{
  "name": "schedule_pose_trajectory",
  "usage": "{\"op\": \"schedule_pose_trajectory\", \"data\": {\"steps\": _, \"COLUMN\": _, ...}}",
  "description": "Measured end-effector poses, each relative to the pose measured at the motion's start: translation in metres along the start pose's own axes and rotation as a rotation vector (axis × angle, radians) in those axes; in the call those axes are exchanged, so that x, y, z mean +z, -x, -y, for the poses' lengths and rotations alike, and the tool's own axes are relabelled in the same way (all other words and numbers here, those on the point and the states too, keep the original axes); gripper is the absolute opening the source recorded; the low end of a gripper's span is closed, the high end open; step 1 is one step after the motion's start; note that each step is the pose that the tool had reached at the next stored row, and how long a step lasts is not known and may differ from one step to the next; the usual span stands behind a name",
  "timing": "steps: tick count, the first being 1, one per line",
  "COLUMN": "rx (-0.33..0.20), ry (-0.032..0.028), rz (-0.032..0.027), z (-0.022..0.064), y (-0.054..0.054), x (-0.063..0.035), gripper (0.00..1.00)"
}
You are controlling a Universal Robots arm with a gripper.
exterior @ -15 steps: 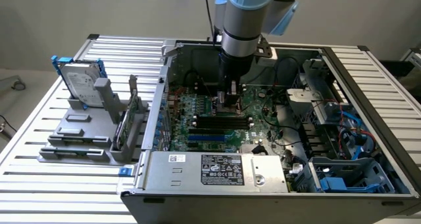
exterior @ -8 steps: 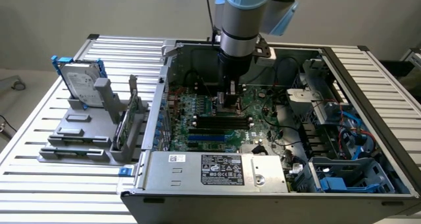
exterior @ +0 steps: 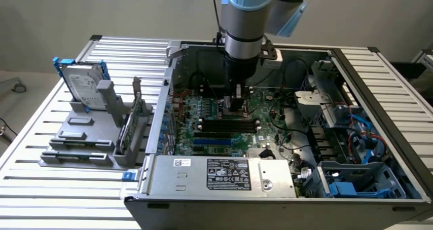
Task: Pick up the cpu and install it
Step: 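Place the cpu into insertion slot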
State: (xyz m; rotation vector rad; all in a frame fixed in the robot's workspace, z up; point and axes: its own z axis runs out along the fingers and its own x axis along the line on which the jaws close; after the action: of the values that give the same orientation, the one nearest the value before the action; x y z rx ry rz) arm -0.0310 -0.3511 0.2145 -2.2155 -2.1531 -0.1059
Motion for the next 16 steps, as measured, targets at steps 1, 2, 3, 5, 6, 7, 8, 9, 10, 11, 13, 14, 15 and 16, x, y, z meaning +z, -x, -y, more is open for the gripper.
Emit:
{"op": "schedule_pose_trajectory", "data": {"steps": 1, "rx": 0.000, "ry": 0.0002, "rz": 0.0002, "z": 0.0006, "y": 0.0000, "x": 0.0002, "gripper": 0.55}}
{"op": "schedule_pose_trajectory", "data": {"steps": 2, "rx": 0.000, "ry": 0.0008, "rz": 0.0001, "z": 0.0011, "y": -0.0003, "x": 0.0004, "gripper": 0.55}}
{"op": "schedule_pose_trajectory", "data": {"steps": 3, "rx": 0.001, "ry": 0.0011, "rz": 0.0001, "z": 0.0018, "y": -0.0004, "x": 0.0005, "gripper": 0.55}}
{"op": "schedule_pose_trajectory", "data": {"steps": 5, "rx": 0.000, "ry": 0.0019, "rz": 0.0004, "z": 0.0022, "y": -0.0007, "x": 0.0011, "gripper": 0.55}}
{"op": "schedule_pose_trajectory", "data": {"steps": 6, "rx": 0.000, "ry": 0.0021, "rz": 0.0010, "z": 0.0022, "y": -0.0007, "x": 0.0014, "gripper": 0.55}}
{"op": "schedule_pose_trajectory", "data": {"steps": 7, "rx": 0.000, "ry": 0.0022, "rz": 0.0026, "z": 0.0022, "y": -0.0007, "x": 0.0015, "gripper": 0.55}}
{"op": "schedule_pose_trajectory", "data": {"steps": 8, "rx": 0.000, "ry": 0.0021, "rz": 0.0039, "z": 0.0022, "y": -0.0006, "x": 0.0015, "gripper": 0.55}}
{"op": "schedule_pose_trajectory", "data": {"steps": 9, "rx": 0.000, "ry": 0.0020, "rz": 0.0046, "z": 0.0023, "y": -0.0006, "x": 0.0015, "gripper": 0.55}}
{"op": "schedule_pose_trajectory", "data": {"steps": 10, "rx": 0.000, "ry": 0.0023, "rz": 0.0048, "z": 0.0023, "y": -0.0008, "x": 0.0020, "gripper": 0.55}}
{"op": "schedule_pose_trajectory", "data": {"steps": 11, "rx": 0.000, "ry": 0.0024, "rz": 0.0055, "z": 0.0023, "y": -0.0010, "x": 0.0024, "gripper": 0.55}}
{"op": "schedule_pose_trajectory", "data": {"steps": 13, "rx": 0.000, "ry": 0.0034, "rz": 0.0064, "z": 0.0023, "y": -0.0014, "x": 0.0033, "gripper": 0.55}}
{"op": "schedule_pose_trajectory", "data": {"steps": 14, "rx": 0.000, "ry": 0.0041, "rz": 0.0070, "z": 0.0023, "y": -0.0016, "x": 0.0036, "gripper": 0.55}}
{"op": "schedule_pose_trajectory", "data": {"steps": 15, "rx": 0.000, "ry": 0.0048, "rz": 0.0081, "z": 0.0024, "y": -0.0019, "x": 0.0040, "gripper": 0.55}}
{"op": "schedule_pose_trajectory", "data": {"steps": 16, "rx": 0.000, "ry": 0.0052, "rz": 0.0097, "z": 0.0024, "y": -0.0021, "x": 0.0043, "gripper": 0.55}}
